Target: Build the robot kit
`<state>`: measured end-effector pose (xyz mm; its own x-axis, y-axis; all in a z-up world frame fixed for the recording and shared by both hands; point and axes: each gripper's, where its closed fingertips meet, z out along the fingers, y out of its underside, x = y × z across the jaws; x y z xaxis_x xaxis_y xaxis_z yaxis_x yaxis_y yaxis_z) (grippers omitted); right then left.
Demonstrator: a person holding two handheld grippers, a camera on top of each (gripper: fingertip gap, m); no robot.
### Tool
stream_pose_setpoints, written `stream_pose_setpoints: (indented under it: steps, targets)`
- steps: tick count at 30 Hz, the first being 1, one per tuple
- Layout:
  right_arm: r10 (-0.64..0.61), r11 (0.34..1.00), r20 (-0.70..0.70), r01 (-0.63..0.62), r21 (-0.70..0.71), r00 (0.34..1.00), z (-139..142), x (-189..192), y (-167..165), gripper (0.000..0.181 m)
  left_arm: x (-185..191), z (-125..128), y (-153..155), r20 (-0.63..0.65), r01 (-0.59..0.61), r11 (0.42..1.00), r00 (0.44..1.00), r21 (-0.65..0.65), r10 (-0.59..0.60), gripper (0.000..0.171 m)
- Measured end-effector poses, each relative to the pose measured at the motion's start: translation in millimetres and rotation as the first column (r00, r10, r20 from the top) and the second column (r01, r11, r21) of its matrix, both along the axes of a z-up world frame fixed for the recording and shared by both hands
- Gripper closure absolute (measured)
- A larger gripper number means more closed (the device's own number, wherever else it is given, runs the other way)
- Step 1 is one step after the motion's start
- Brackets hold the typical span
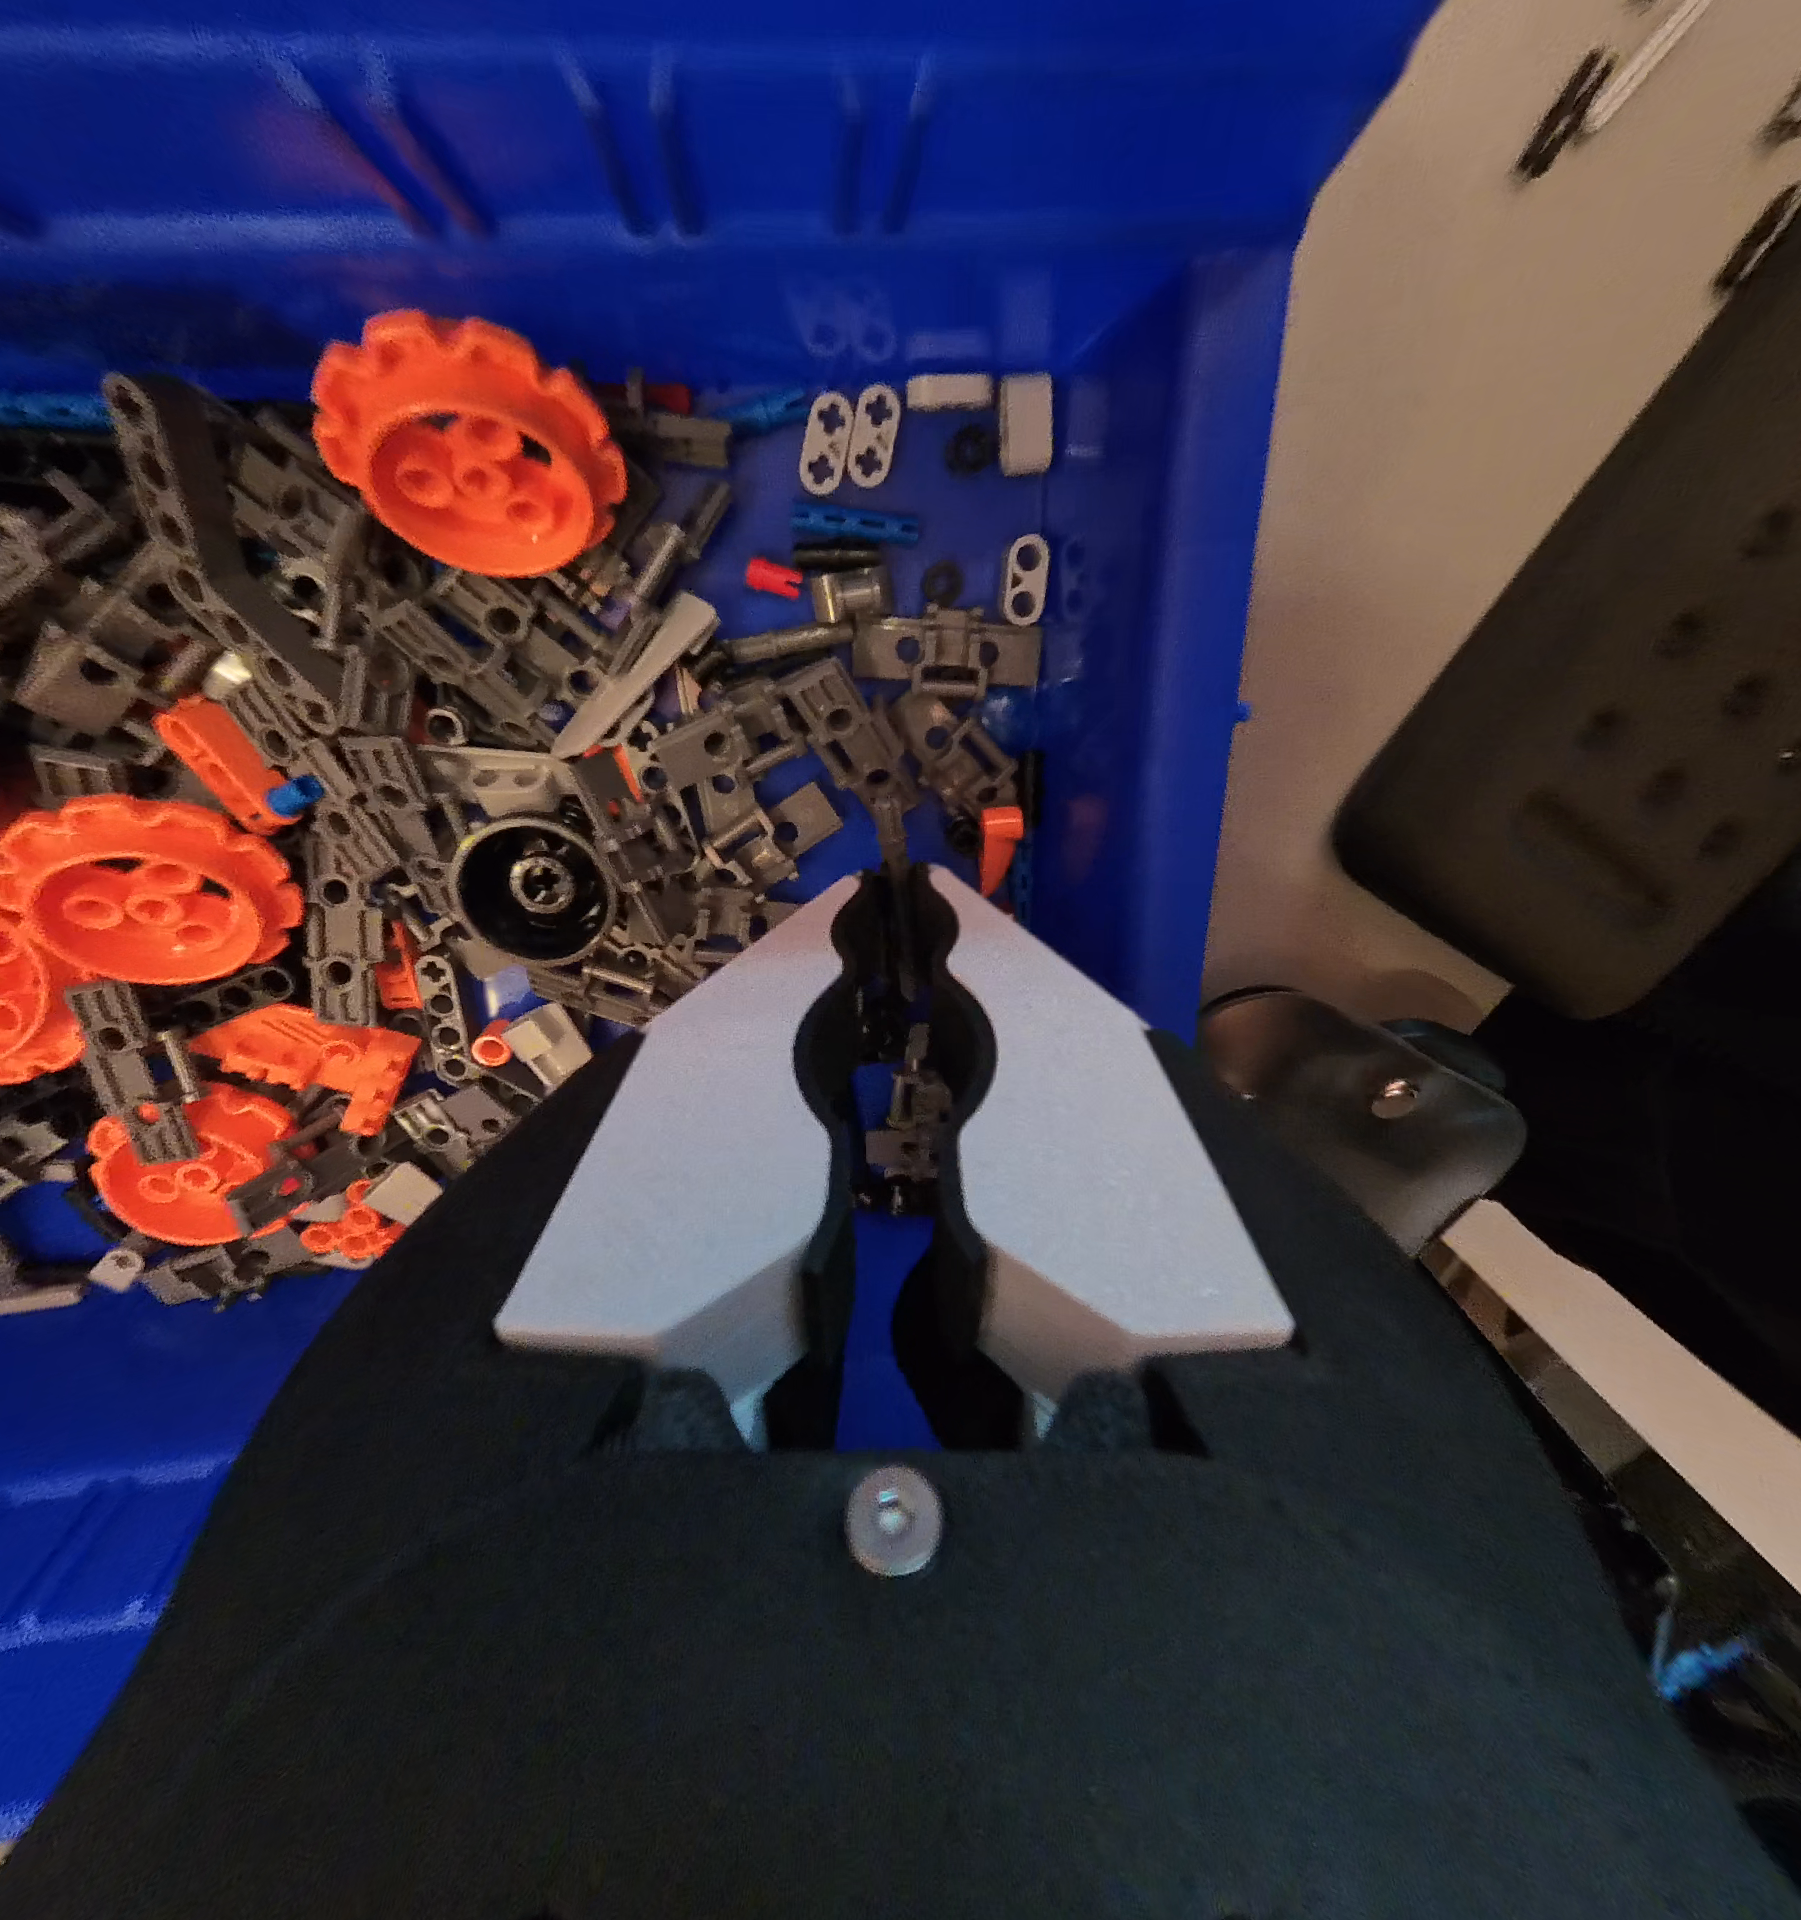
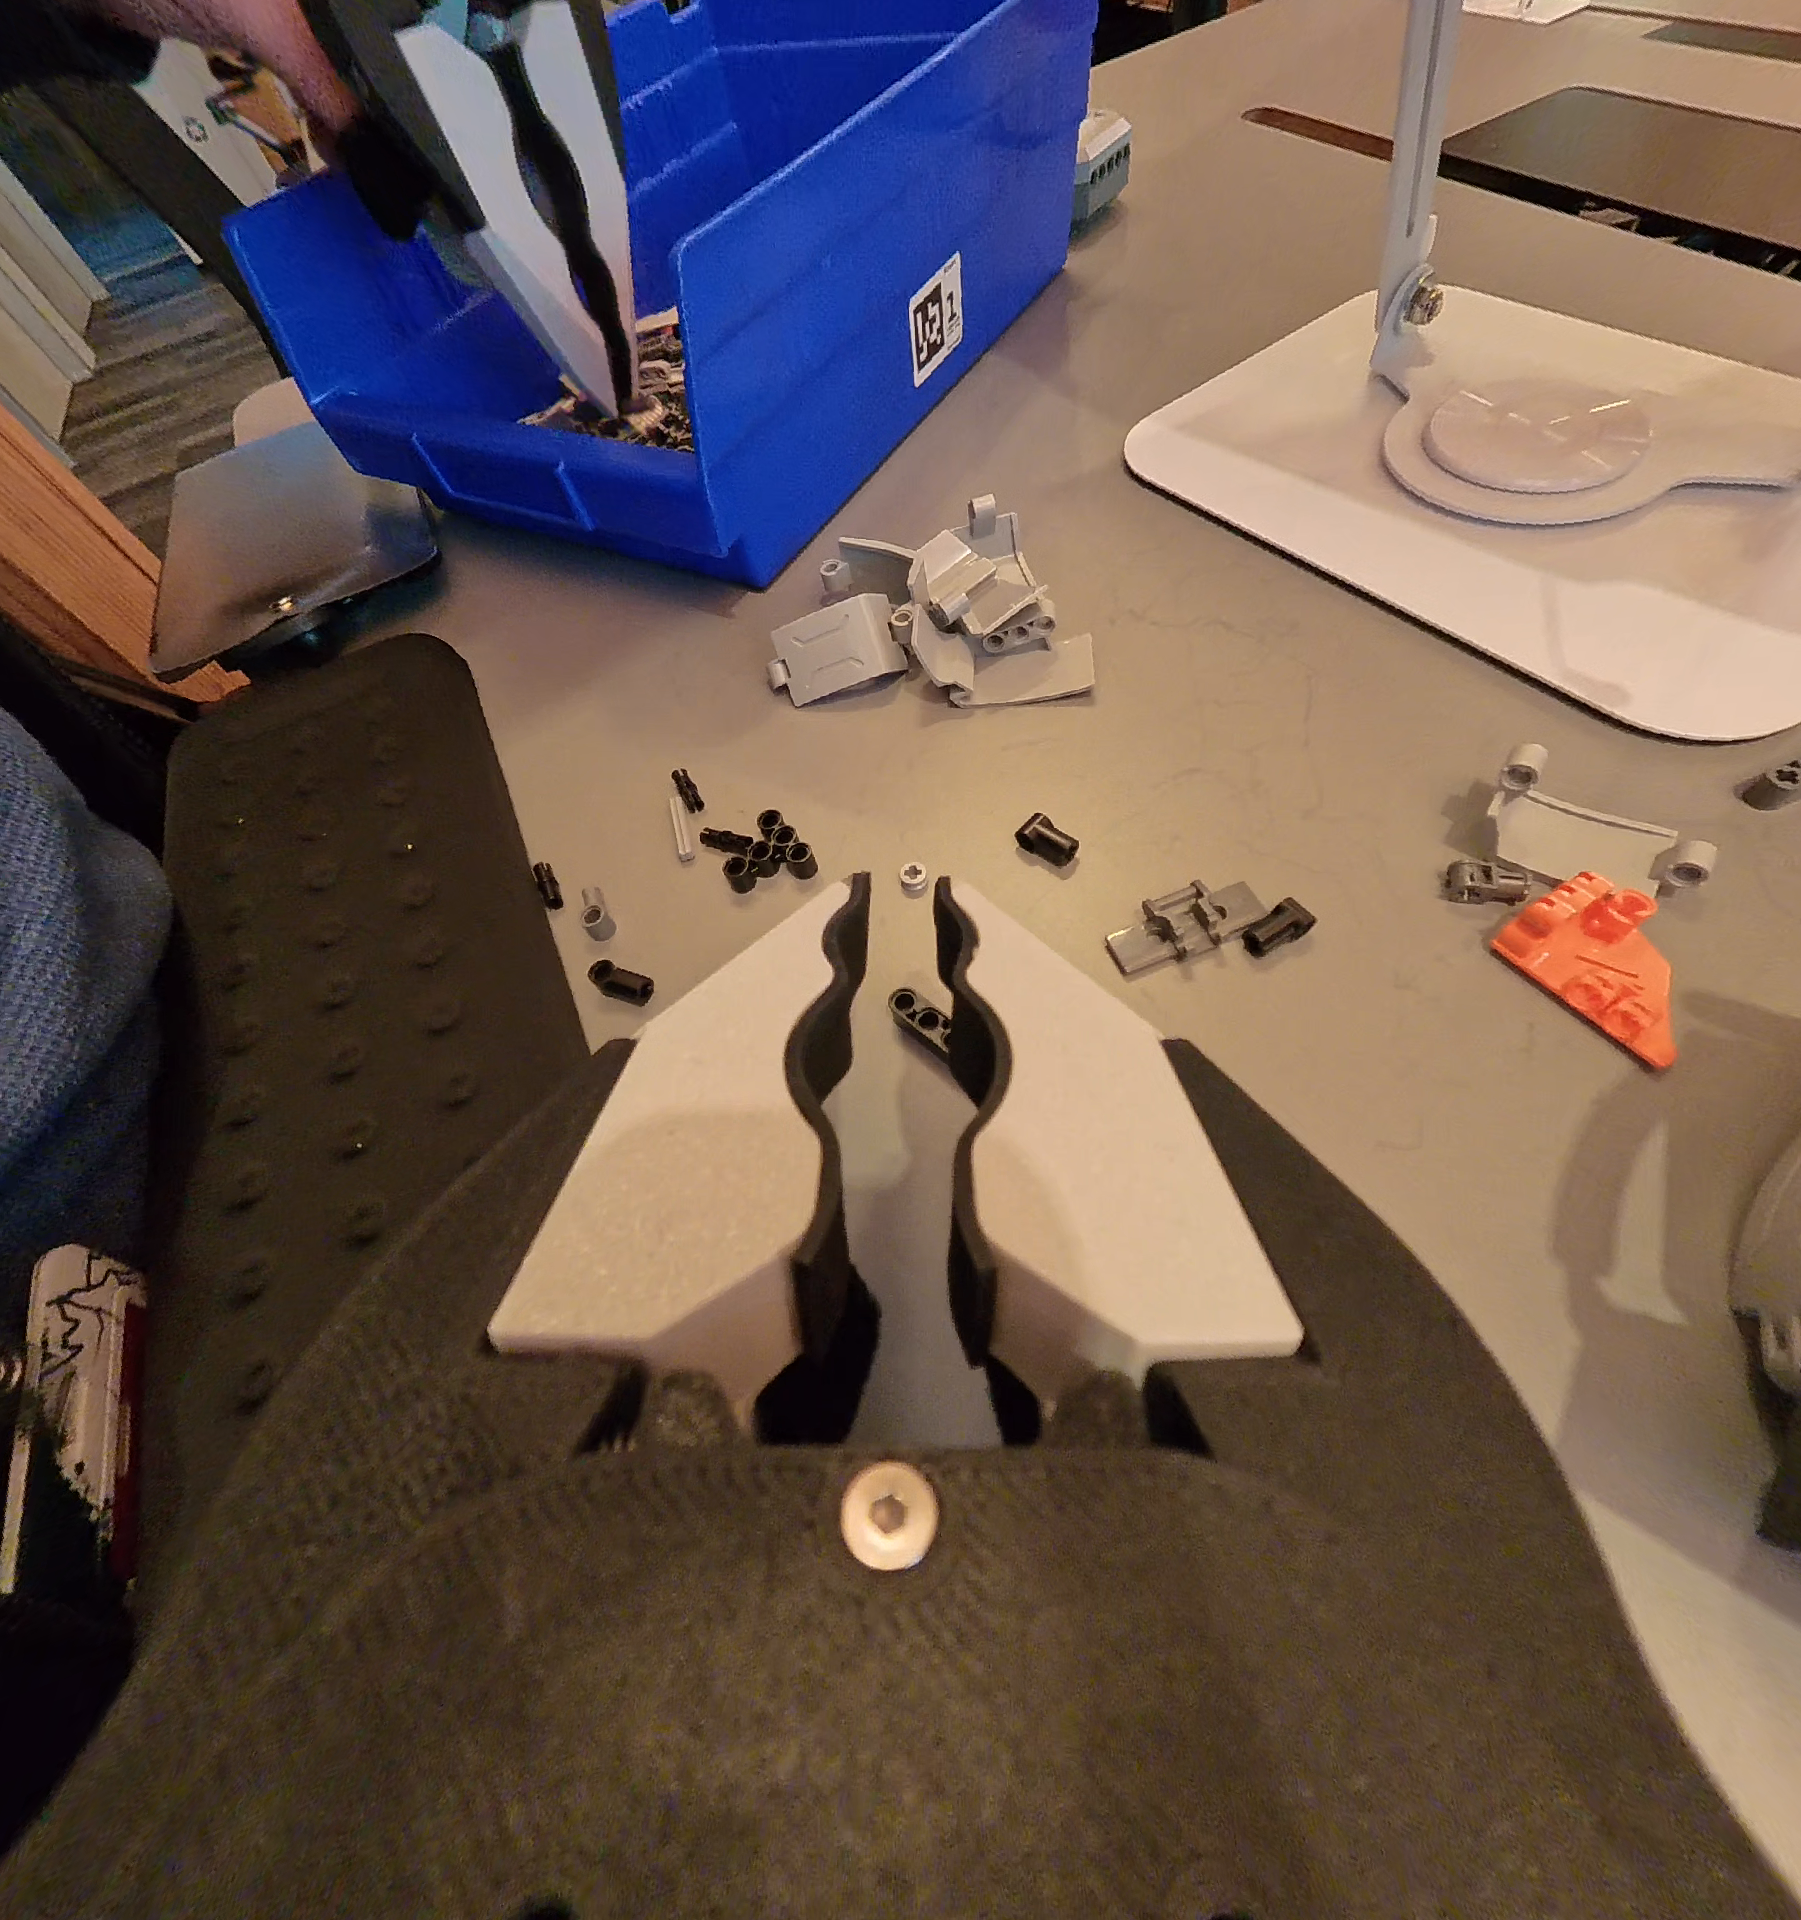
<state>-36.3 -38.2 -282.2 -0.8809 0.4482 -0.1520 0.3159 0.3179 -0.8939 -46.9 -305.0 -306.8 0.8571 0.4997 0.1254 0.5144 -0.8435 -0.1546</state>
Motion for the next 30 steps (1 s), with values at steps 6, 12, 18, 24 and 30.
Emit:
stream_pose_setpoints:
  steps: [6, 12, 18, 24, 30]
  targets:
    - [0.000, 1.000, -0.011, 0.000, -0.010, 1.000, 3, 1, 0, 0.172, -9, 25, 12, -0.051, -0.023, 0.992, 0.998, 0.121, 0.029, 0.168]
    - [-0.001, 1.000, -0.021, 0.001, -0.024, 1.000, 8, 2, 1, 0.171, -18, 51, 29, -0.134, -0.016, 0.980, 0.990, 0.198, 0.043, 0.168]
    - [-0.002, 0.998, -0.017, 0.001, -0.059, 1.000, 22, 4, 1, 0.171, -19, 84, 75, -0.213, 0.068, 0.958, 0.977, 0.278, -0.008, 0.168]
    - [0.016, 0.995, -0.041, -0.020, -0.101, 0.999, 51, 6, -5, 0.170, -14, 102, 127, -0.263, 0.159, 0.918, 0.963, 0.362, -0.062, 0.167]
    - [0.017, 0.987, -0.097, -0.032, -0.155, 0.995, 84, 5, -8, 0.167, -6, 107, 190, -0.260, 0.210, 0.861, 0.961, 0.463, -0.094, 0.168]
